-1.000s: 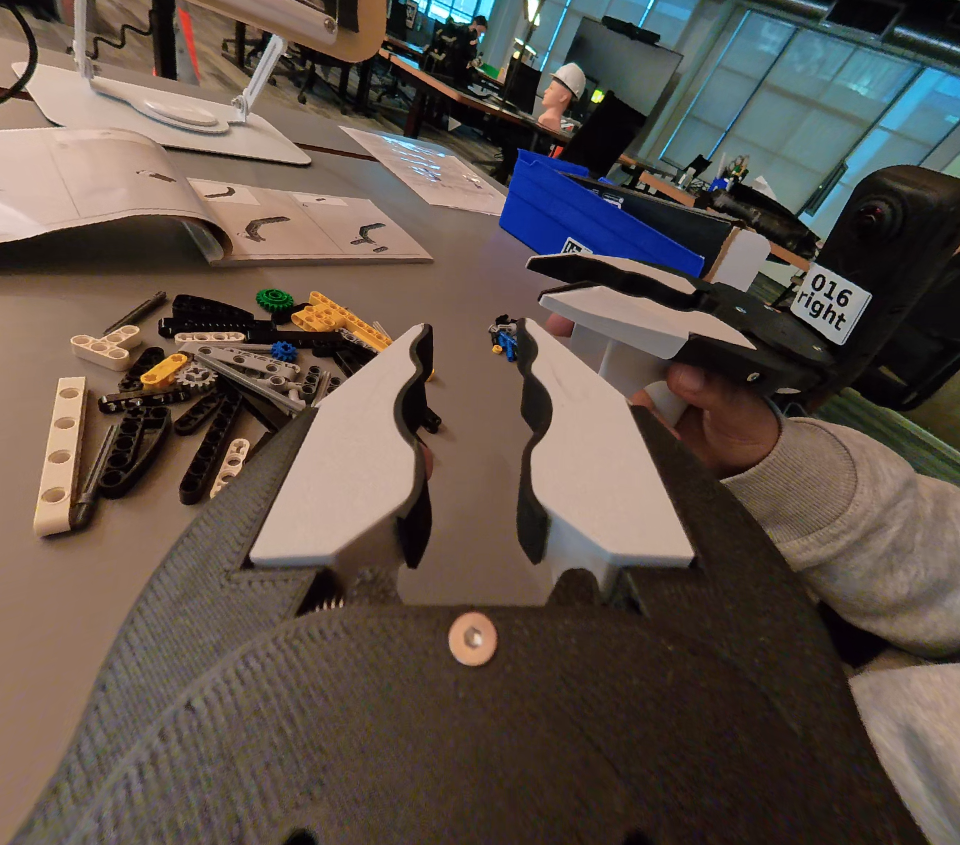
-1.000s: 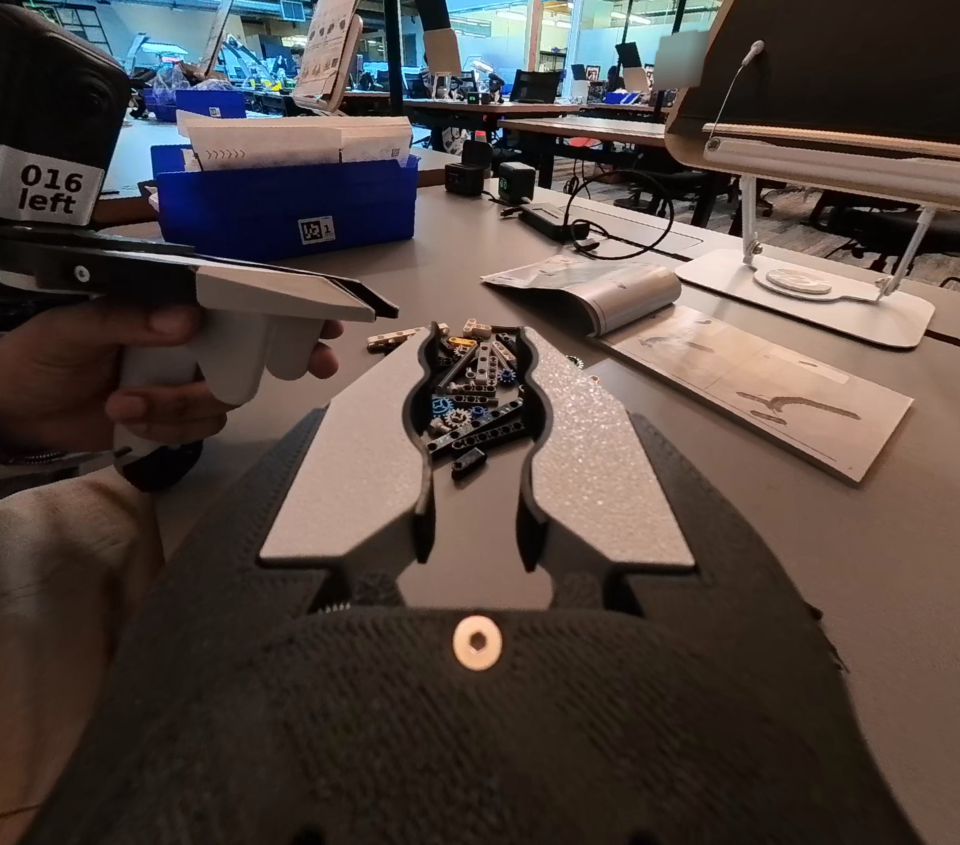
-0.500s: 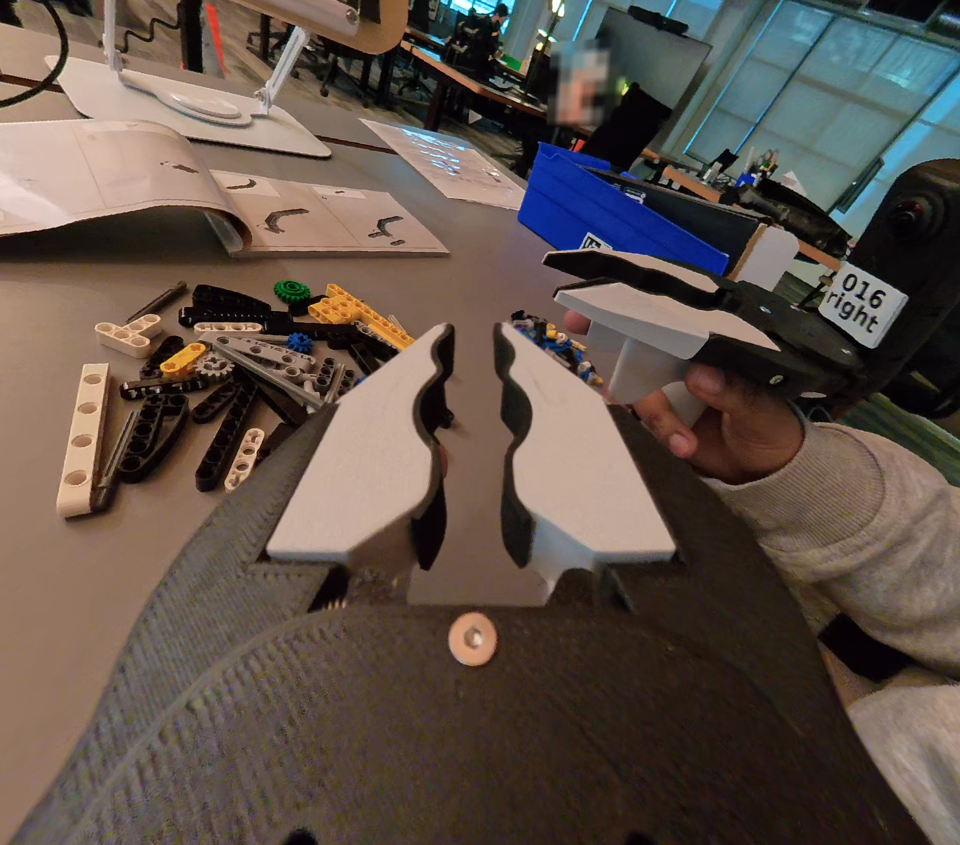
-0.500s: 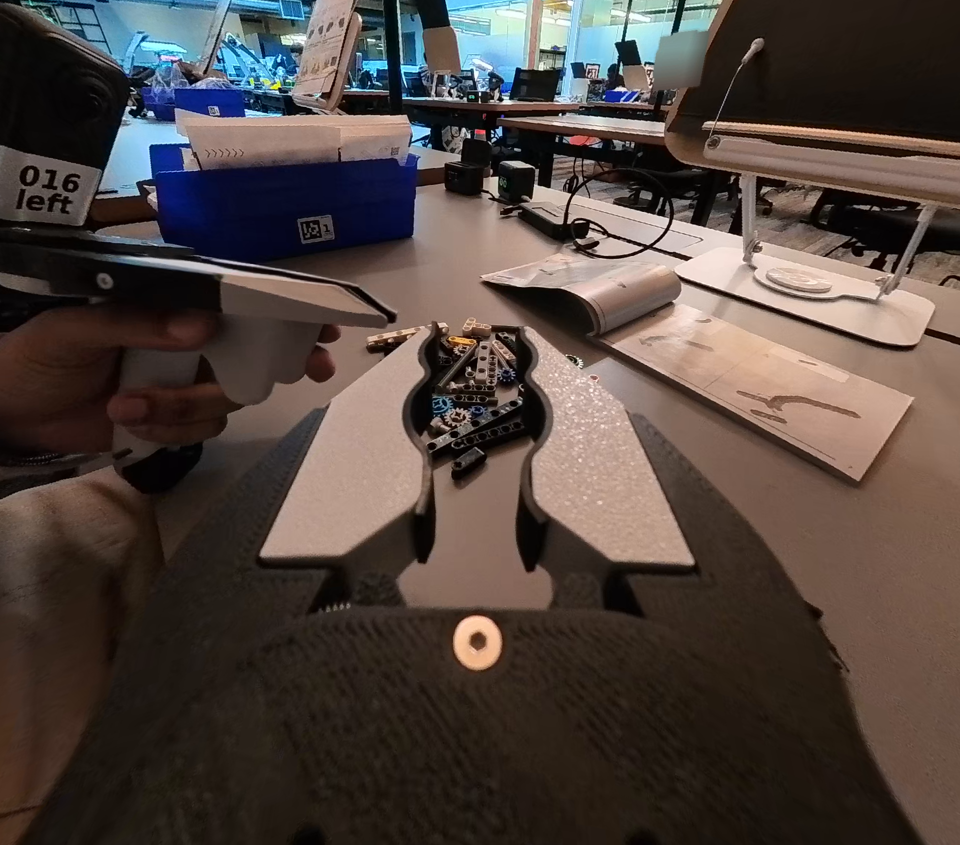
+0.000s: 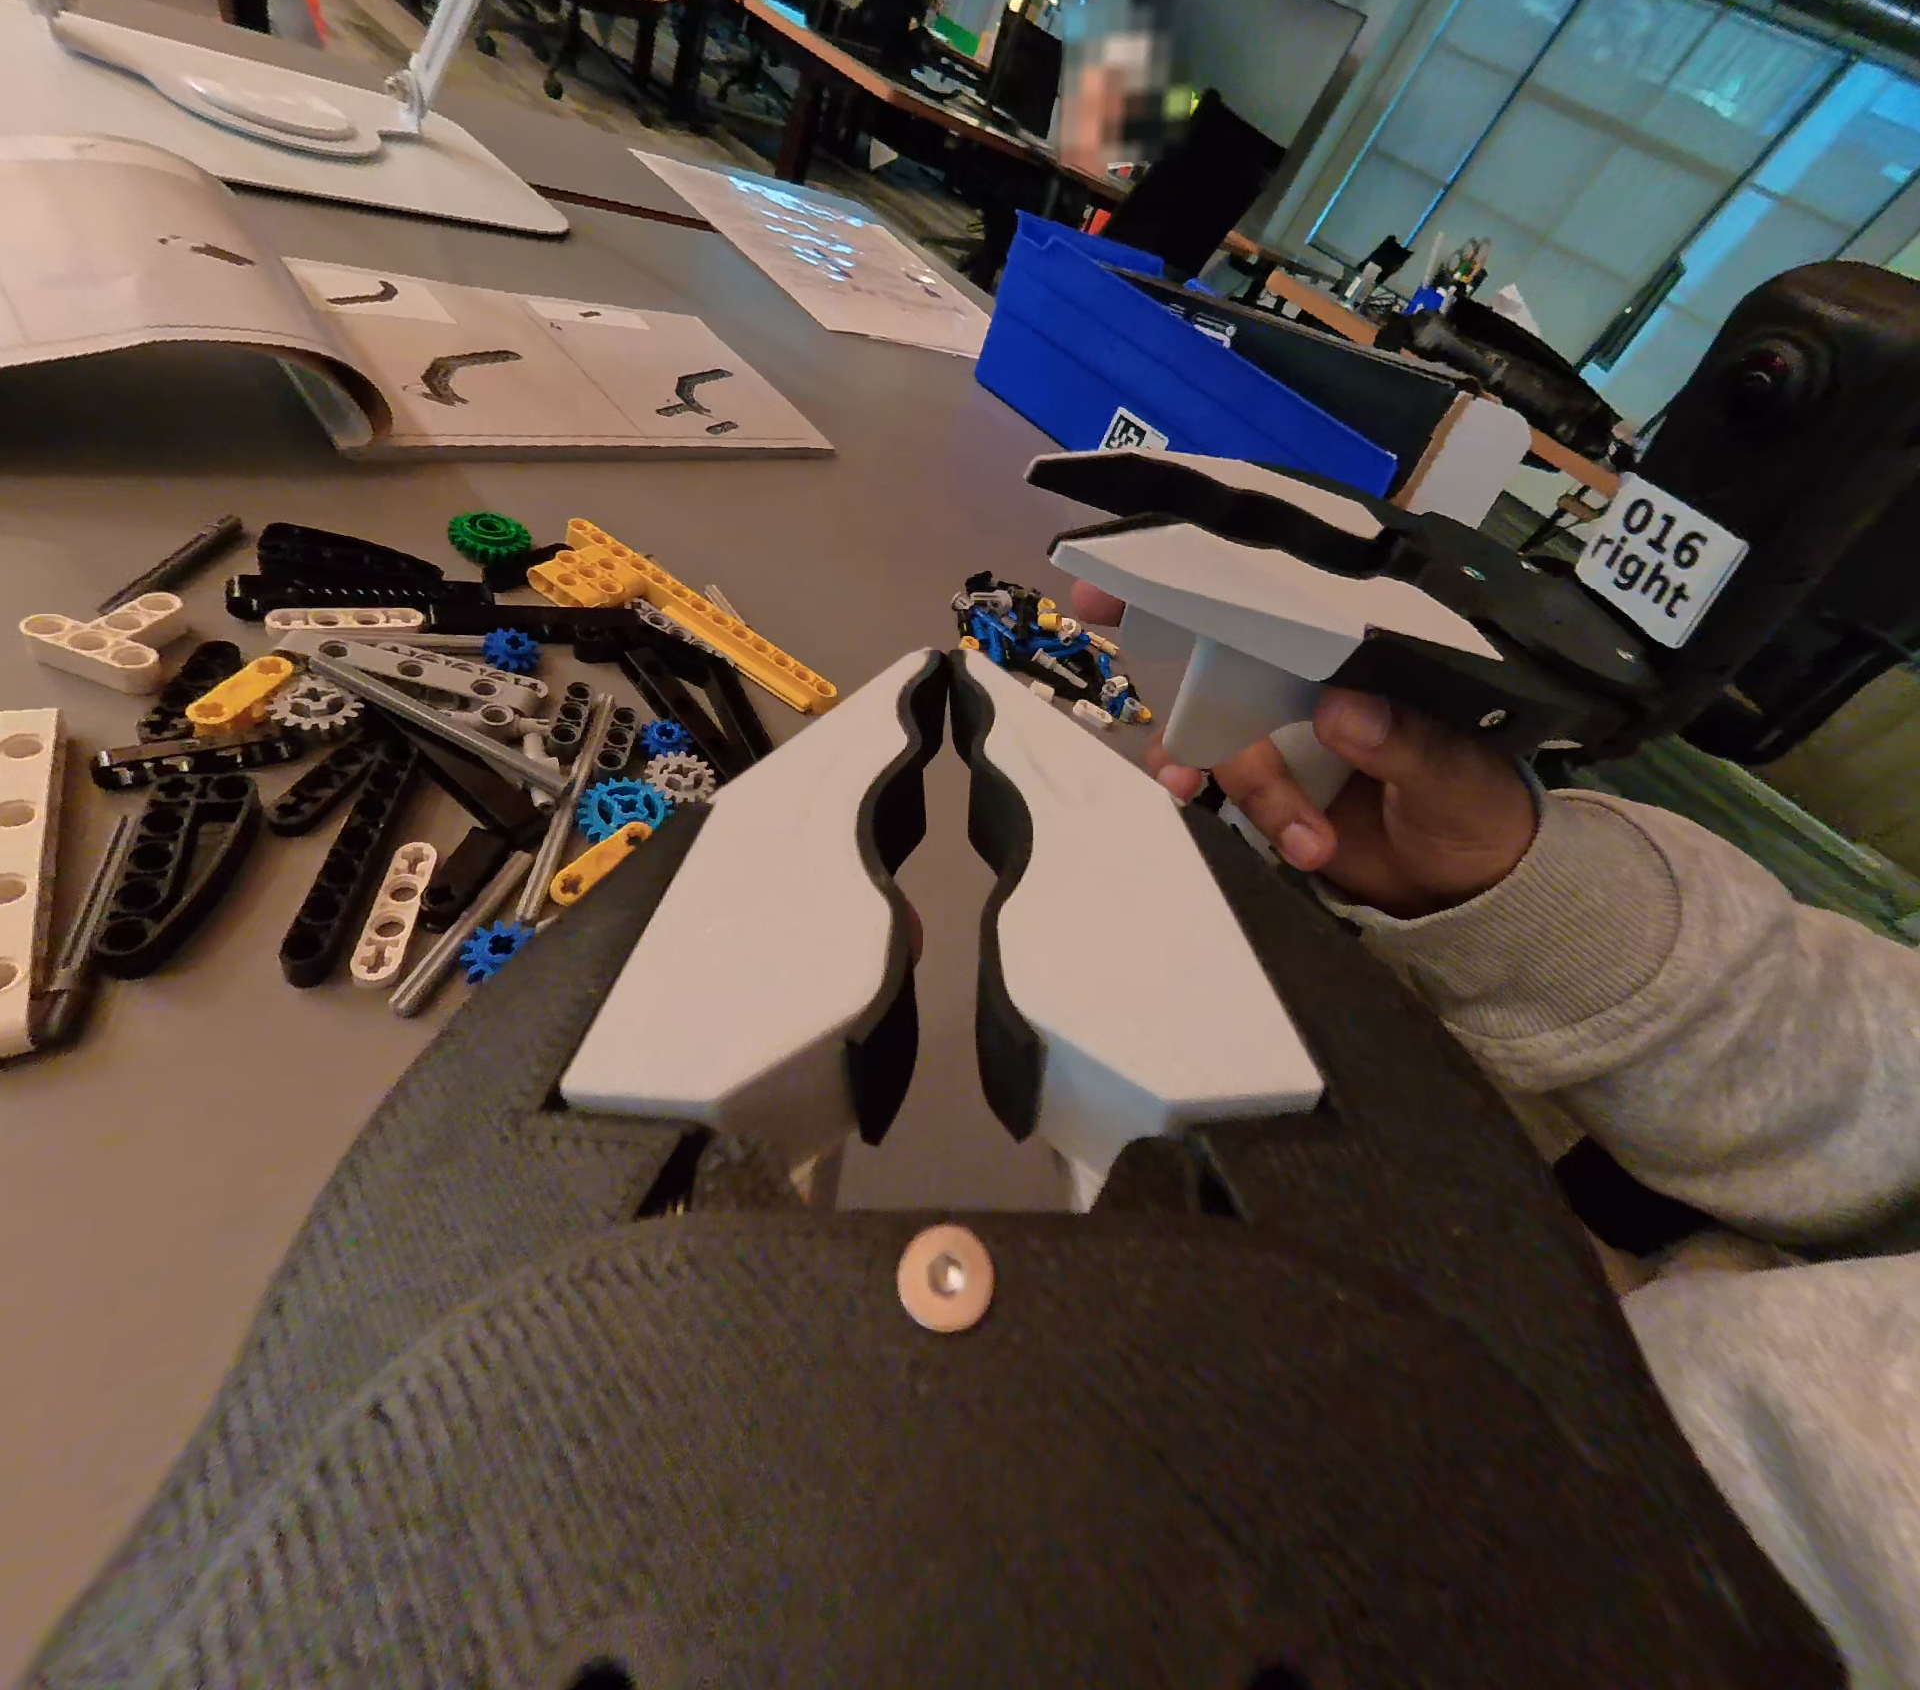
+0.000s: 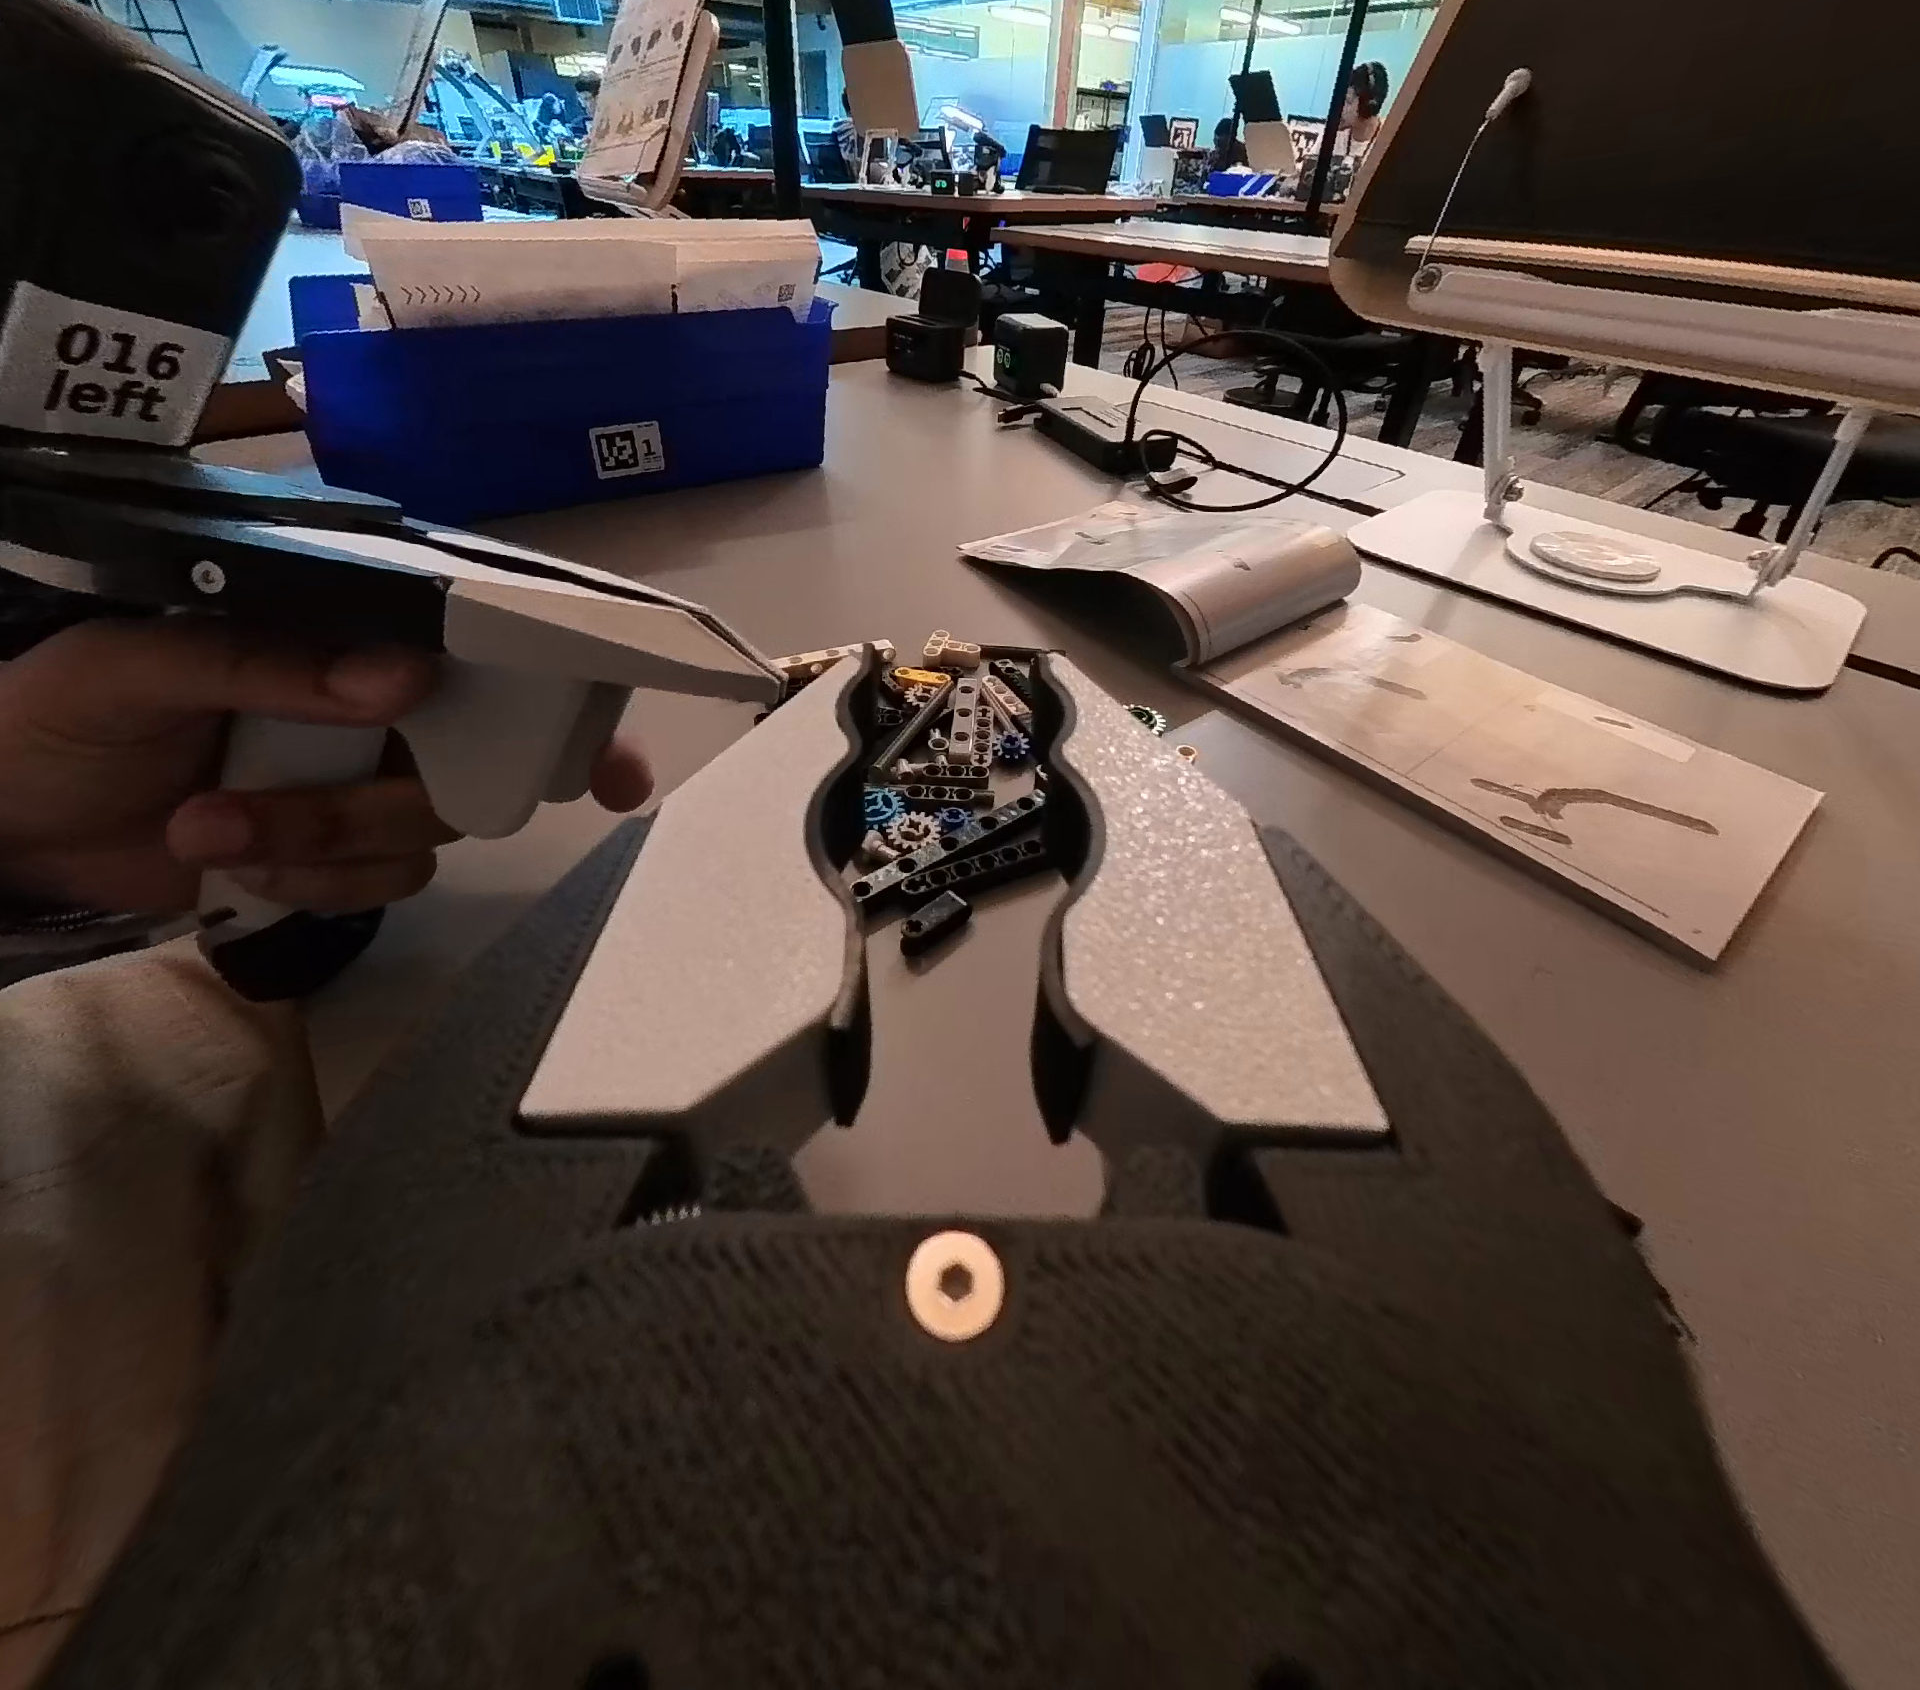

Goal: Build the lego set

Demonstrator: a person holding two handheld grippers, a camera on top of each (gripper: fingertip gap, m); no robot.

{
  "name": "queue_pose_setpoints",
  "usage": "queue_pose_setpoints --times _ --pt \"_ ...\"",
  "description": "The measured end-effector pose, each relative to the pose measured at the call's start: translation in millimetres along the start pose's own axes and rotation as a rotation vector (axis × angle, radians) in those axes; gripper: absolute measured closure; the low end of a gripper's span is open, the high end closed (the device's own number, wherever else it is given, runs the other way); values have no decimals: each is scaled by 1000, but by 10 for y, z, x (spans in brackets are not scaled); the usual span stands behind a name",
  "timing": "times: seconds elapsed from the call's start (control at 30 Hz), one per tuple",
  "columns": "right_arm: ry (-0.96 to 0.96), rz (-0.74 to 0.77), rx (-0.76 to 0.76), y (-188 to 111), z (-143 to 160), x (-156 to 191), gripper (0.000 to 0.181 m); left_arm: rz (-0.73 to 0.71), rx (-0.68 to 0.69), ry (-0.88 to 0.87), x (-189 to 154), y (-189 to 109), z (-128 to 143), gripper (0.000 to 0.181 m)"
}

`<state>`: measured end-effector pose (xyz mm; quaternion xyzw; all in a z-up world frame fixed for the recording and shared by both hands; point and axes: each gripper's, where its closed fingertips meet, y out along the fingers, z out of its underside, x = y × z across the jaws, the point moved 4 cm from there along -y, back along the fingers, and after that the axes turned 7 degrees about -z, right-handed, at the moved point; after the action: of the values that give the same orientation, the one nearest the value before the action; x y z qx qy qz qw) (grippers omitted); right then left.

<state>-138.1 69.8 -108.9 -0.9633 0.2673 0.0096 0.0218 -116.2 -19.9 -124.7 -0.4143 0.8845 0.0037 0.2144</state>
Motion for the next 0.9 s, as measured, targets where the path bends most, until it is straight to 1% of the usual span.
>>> queue_pose_setpoints --times 0.2,0.4,0.9 --pt "-2 1 2 3 5 1 154 9 5 0 -12 8 8 181" --pt "-1 2 4 6 9 -2 154 71 40 21 -87 17 46 181" --pt "-5 5 7 8 17 0 155 67 39 22 -87 18 48 181"
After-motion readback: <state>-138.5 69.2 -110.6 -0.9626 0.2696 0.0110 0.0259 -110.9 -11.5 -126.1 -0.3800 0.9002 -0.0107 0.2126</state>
